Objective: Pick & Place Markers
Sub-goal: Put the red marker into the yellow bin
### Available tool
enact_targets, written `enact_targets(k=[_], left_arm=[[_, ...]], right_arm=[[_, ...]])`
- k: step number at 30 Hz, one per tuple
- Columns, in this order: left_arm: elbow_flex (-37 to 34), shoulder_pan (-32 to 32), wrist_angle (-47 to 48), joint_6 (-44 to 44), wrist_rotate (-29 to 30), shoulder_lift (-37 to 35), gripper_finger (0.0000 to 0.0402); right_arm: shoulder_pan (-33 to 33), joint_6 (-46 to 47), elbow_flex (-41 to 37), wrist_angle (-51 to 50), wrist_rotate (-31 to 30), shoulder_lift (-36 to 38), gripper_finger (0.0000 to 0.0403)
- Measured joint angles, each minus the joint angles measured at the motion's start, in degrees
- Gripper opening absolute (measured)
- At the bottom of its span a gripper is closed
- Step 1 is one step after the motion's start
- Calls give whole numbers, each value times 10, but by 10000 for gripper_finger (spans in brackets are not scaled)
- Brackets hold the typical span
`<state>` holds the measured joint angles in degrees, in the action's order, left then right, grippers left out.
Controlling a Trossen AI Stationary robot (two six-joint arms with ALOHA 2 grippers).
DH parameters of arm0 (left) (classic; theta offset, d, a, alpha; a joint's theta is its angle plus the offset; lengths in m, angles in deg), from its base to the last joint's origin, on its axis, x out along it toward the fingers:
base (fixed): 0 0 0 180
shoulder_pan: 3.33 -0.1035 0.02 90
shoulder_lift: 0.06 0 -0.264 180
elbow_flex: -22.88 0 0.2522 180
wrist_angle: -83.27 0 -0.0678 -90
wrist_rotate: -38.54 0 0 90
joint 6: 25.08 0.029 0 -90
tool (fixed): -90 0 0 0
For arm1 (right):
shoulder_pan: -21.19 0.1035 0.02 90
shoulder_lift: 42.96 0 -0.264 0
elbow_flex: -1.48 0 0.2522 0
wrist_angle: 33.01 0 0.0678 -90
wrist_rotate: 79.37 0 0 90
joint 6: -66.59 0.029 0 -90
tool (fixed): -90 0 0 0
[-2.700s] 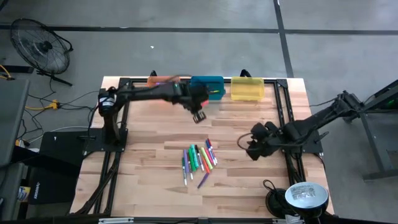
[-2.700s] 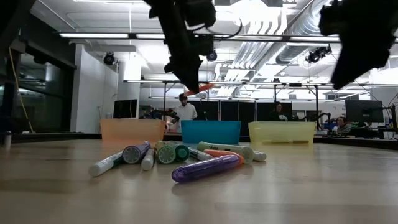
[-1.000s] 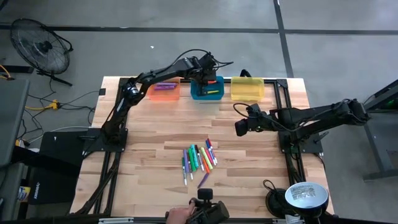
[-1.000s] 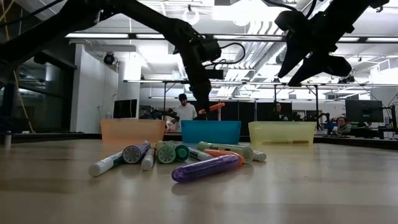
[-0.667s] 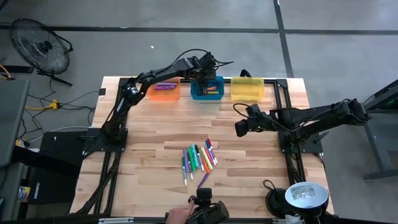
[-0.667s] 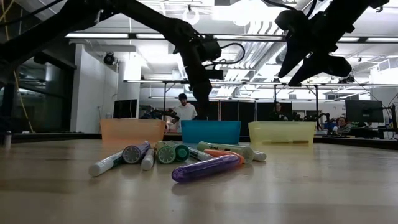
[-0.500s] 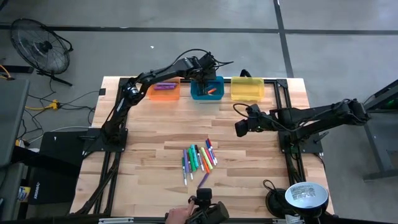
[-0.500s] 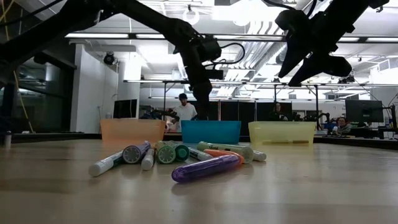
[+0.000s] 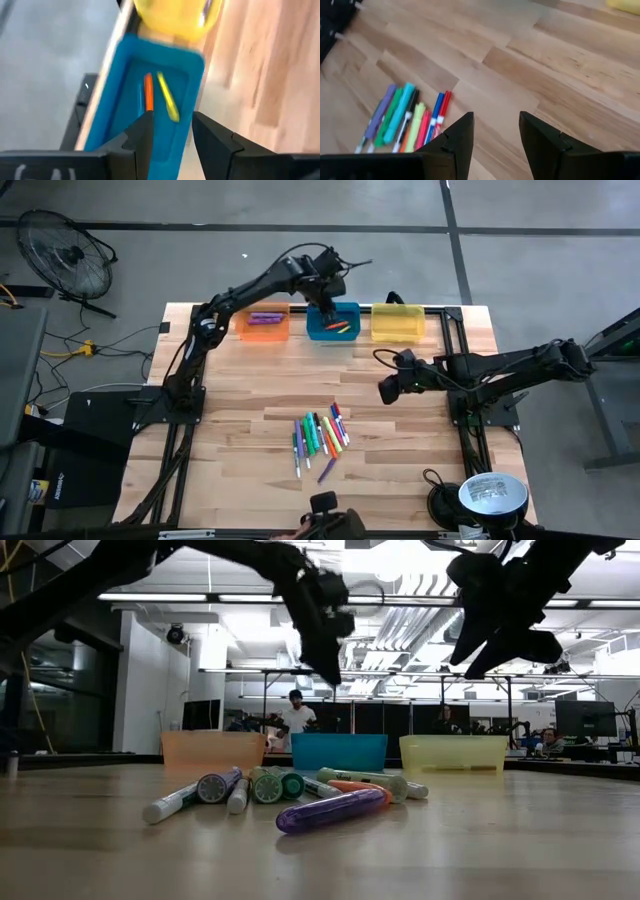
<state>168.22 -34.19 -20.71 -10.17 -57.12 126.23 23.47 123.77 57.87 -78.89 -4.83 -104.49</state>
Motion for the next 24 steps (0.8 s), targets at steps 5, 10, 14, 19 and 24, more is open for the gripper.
enact_targets(k=[5,10,14,19,24], left_arm=[[31,20,51,-36,0,-29,131],[24,47,81,-62,2,-71,99],[23,65,95,-86,-31,-98,43],[22,84,94,-115,-38,-129,9],[21,114,88,-139,-8,-150,4]], right_arm=[[0,-45,0,-2,31,0,146],[4,-78,0,-5,65,0,146],[22,-97,0,-14,67,0,145],[51,-109,0,-25,57,0,146],[79,-112,0,-30,41,0,146]])
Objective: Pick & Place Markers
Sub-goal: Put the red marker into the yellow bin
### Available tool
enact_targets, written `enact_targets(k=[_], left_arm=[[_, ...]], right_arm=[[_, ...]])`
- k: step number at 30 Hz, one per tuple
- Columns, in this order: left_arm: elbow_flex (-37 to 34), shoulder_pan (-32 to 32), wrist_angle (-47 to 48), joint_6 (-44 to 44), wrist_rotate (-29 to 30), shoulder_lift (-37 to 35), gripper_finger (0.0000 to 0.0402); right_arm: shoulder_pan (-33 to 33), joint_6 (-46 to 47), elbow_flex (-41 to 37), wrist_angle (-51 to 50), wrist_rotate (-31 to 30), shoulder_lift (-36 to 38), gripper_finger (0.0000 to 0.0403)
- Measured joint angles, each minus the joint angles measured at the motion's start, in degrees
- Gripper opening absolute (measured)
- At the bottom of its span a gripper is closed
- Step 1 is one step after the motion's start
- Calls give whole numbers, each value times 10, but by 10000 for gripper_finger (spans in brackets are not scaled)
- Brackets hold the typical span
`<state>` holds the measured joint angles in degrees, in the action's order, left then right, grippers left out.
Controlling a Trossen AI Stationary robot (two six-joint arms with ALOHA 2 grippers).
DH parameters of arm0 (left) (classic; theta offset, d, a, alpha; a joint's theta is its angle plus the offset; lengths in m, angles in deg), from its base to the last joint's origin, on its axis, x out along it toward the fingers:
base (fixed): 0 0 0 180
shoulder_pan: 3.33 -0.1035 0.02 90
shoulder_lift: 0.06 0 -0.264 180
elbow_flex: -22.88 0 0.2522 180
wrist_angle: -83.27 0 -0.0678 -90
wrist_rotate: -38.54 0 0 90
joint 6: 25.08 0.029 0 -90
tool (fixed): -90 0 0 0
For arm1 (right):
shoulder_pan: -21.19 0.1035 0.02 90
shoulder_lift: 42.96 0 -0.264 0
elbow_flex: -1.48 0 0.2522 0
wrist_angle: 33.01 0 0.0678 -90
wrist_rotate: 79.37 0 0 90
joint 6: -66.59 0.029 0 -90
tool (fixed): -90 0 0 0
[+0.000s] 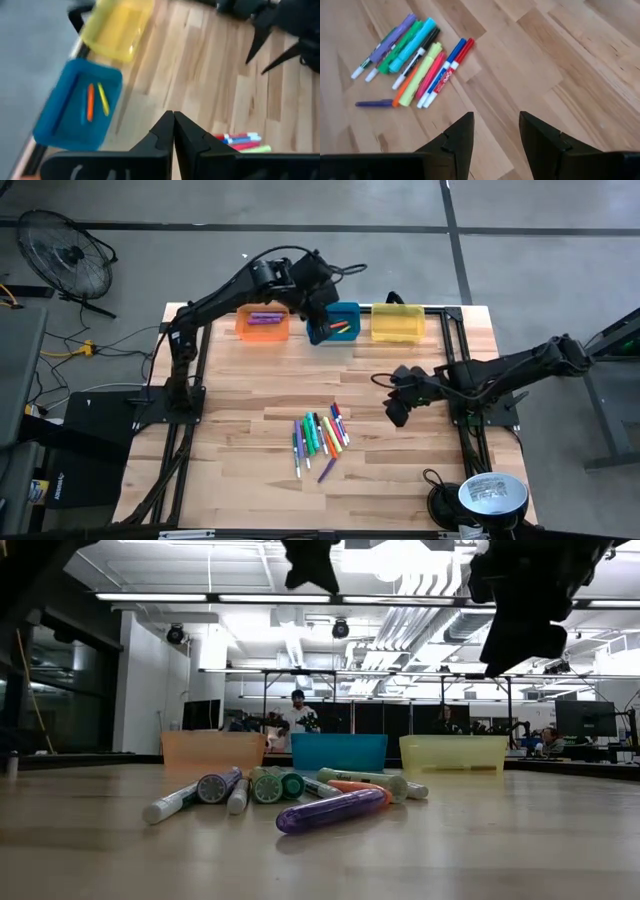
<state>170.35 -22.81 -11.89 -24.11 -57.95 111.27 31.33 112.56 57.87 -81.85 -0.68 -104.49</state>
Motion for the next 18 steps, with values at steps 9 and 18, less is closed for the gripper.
enact_targets(k=[9,18], left_arm=[[2,60,-25,-30,9,-15,1],[1,124,-58,-61,16,-13,1]], right_arm=[[34,1,0,-17,-7,0,146],[71,5,0,-20,-7,0,146]])
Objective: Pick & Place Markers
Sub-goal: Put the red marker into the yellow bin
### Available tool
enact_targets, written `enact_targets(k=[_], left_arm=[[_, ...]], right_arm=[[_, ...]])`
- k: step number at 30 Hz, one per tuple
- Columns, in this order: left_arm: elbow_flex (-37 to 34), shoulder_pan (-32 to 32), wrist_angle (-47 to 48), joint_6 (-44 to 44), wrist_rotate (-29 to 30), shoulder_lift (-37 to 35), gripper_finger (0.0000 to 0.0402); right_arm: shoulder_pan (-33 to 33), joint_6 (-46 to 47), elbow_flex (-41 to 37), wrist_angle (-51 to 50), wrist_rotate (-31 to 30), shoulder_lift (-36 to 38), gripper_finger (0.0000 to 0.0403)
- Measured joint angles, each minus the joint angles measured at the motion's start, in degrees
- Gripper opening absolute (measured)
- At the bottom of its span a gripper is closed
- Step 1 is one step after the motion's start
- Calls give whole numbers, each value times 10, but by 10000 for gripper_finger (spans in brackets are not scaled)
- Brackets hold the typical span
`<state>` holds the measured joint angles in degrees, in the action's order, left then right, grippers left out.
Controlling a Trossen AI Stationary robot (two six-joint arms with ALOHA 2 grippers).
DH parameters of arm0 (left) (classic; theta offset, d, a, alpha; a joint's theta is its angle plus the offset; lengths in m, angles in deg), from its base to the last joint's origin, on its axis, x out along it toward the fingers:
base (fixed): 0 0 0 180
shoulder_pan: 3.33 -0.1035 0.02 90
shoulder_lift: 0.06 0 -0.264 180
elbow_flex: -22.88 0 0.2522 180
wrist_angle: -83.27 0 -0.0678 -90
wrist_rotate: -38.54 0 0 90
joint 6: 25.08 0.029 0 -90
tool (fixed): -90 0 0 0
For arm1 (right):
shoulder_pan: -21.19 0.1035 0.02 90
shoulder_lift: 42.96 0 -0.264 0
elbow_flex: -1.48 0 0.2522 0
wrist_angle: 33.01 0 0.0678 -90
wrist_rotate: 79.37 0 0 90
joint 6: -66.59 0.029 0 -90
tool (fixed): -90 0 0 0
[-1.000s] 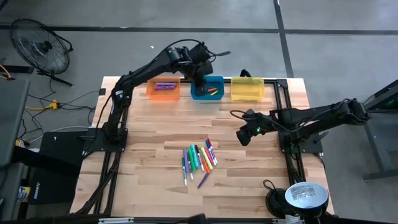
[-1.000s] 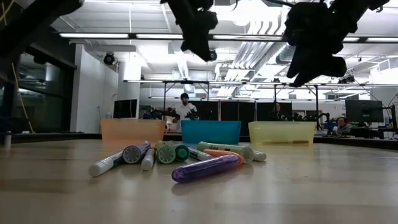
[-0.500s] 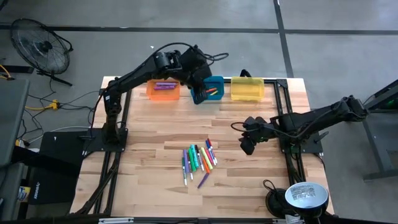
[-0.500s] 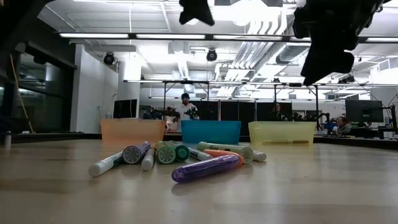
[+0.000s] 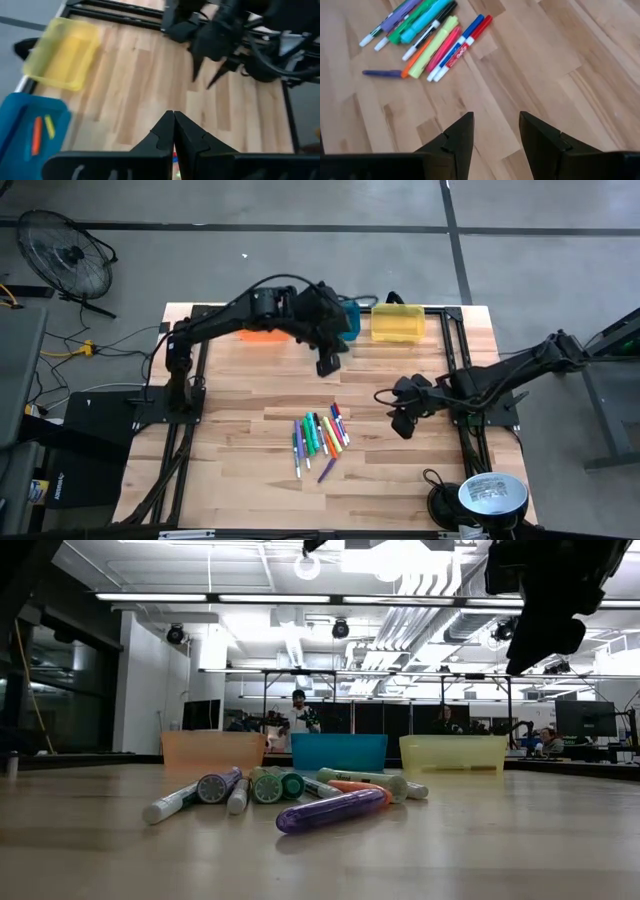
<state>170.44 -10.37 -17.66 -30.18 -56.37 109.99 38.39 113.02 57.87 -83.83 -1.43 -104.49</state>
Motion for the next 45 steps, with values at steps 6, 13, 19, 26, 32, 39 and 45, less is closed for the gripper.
enact_targets(k=[6,13,19,26,32,39,45], left_arm=[[-72,38,-97,-33,0,-1,1],[-219,60,-195,-91,0,-47,1],[-334,71,-281,-119,25,-115,0],[-471,82,-372,-132,47,-215,0],[-599,92,-445,-136,56,-309,0],[-756,90,-501,-153,52,-442,0],[-873,90,-551,-172,50,-573,0]], right_arm=[[21,14,0,0,-17,0,145],[41,21,0,-1,-17,0,145],[50,28,0,-1,-31,0,146],[50,60,0,7,-42,0,146],[47,71,0,100,-46,0,145],[7,49,2,230,-69,0,144],[-15,11,92,203,-72,-59,144]])
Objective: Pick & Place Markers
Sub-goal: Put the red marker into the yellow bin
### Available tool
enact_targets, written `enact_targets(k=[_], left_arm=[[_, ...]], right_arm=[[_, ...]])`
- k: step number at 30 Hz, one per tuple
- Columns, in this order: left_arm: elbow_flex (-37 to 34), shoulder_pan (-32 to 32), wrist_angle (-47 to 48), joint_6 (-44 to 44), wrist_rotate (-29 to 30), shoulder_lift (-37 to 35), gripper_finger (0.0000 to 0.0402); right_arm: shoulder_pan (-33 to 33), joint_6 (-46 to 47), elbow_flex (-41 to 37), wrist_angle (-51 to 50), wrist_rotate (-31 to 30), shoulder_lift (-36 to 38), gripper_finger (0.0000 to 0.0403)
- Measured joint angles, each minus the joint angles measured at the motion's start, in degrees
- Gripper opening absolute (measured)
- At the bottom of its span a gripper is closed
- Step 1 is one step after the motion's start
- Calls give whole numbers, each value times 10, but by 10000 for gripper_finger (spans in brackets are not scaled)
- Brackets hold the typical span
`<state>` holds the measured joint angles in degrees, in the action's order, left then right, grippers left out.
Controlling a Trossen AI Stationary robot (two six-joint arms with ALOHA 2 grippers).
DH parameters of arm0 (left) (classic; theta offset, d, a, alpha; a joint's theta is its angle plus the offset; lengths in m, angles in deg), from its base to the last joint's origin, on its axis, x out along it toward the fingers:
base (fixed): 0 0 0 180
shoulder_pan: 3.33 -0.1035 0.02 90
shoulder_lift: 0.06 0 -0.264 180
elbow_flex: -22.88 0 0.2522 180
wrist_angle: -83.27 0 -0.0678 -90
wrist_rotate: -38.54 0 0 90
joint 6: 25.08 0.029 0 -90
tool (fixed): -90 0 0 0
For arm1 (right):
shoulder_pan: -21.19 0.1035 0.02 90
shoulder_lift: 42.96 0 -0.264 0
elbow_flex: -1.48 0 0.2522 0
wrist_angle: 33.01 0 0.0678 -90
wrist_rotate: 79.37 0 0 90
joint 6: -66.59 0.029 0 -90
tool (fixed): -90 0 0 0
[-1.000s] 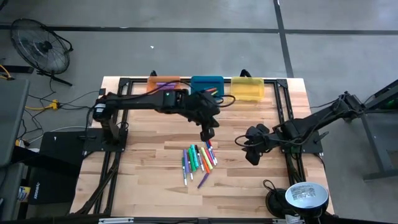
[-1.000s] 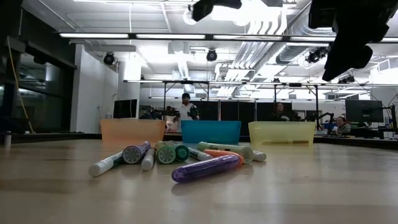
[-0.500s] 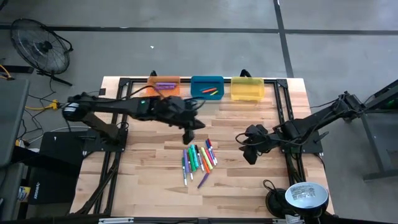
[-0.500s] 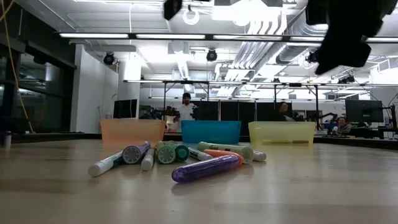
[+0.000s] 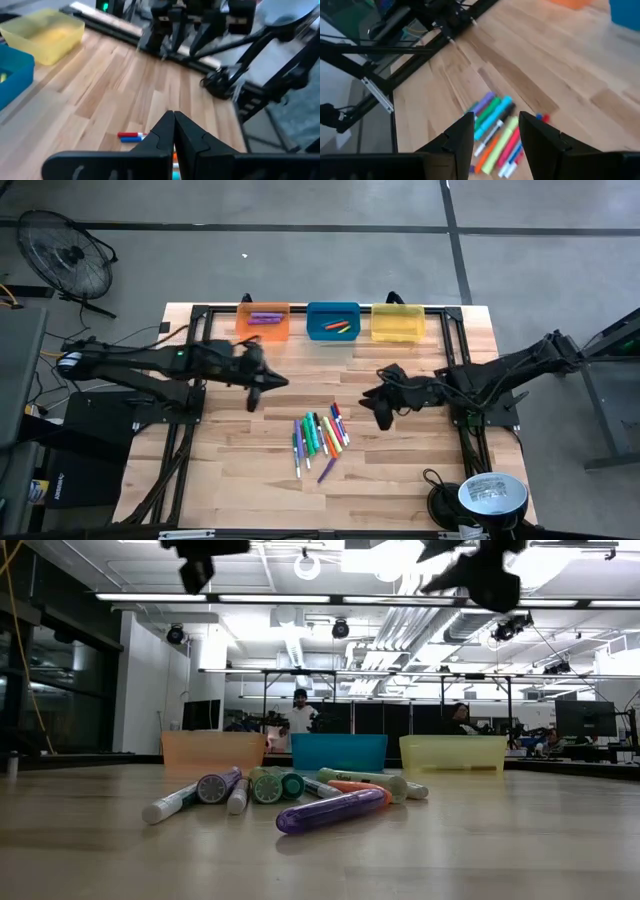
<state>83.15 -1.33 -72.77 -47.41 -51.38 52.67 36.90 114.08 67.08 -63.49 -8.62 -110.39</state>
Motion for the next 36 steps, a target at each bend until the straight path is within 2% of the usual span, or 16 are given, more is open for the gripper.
enact_targets(k=[4,11,18,24,30,36], left_arm=[[-59,-1,-7,-5,-2,-88,0],[-134,-1,-7,-11,-11,-210,0],[-201,-1,-6,-20,-35,-343,0],[-257,-1,-7,-36,-42,-440,0],[-300,-1,-6,-50,-60,-519,0],[-311,-1,-10,-49,-78,-522,0]], right_arm=[[-13,-11,109,-72,-16,-88,144],[-32,40,304,-259,-16,-257,144],[-41,108,433,-393,19,-378,144],[-56,144,464,-431,73,-432,144],[-75,154,464,-465,94,-453,144],[-88,135,464,-476,117,-476,144]])
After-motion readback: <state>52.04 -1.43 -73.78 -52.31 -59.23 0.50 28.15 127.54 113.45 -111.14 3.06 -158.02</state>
